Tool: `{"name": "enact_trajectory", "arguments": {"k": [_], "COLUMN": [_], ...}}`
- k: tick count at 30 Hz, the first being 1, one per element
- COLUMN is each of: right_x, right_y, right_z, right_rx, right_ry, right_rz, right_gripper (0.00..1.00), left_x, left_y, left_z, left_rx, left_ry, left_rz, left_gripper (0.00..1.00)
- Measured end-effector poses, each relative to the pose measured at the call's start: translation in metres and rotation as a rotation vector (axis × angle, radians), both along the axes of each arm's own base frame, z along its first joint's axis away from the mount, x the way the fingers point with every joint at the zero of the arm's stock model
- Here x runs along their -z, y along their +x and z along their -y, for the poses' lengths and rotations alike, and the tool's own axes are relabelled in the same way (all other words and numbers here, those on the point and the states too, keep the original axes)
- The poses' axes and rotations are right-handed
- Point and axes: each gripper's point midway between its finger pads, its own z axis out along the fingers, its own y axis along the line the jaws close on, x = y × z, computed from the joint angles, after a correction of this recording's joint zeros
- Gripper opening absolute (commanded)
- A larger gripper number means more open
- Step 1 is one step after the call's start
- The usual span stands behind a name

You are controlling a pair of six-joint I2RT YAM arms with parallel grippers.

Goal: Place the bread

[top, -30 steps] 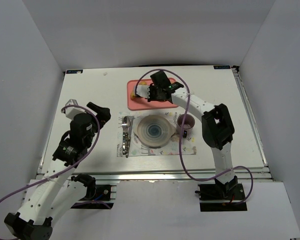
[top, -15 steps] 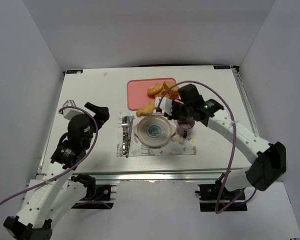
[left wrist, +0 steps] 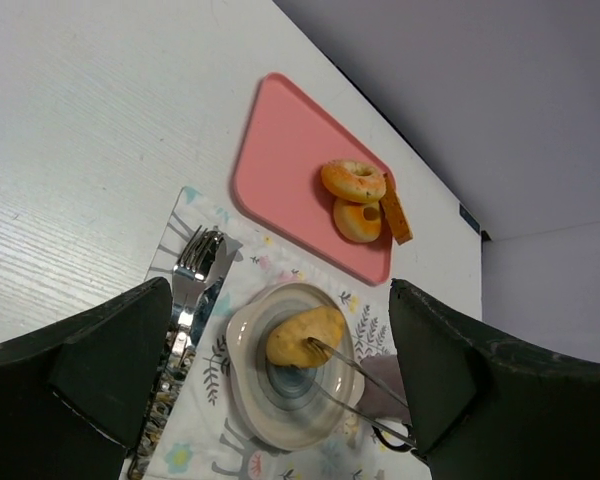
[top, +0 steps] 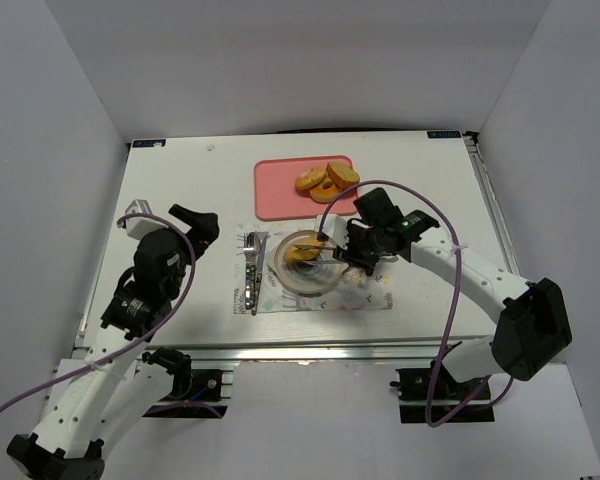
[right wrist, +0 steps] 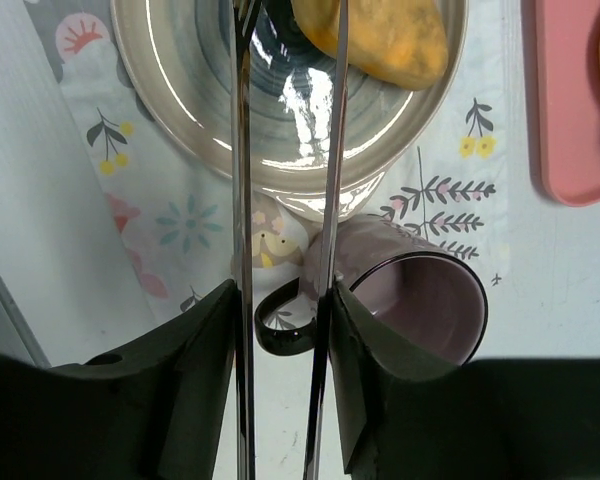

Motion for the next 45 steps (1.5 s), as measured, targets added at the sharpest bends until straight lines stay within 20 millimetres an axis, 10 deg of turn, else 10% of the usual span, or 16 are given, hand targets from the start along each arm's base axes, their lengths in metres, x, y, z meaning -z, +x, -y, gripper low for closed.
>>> {"name": "enact_trajectory", "arguments": {"k": [18,30,45], "right_x": [-0.078,-0.059,-0.024], "right_y": [-0.007,0.148,0.206], "right_z": [-0.004,0.063,0.066], "right_rx": [-0.025,0.322,0.393], "right_ry": [0.143,0.030,-0.022], "right_rz": [0.117,0.209,0.178], "right_gripper": [0.46,0.45,0.42], "left_x": [-0.004,-0.002,0.001], "left_y": [-0.011,-0.008,-0.004], "left_z": [-0.007,-0.006,-0.004], "left_rx": [-0.018,-0.018,-0.017], "left_ry": [-0.022,-0.018,-0.014], "left_rz": [0.028,0.020,0.011], "left_gripper": [0.98,0.98,0.98]}}
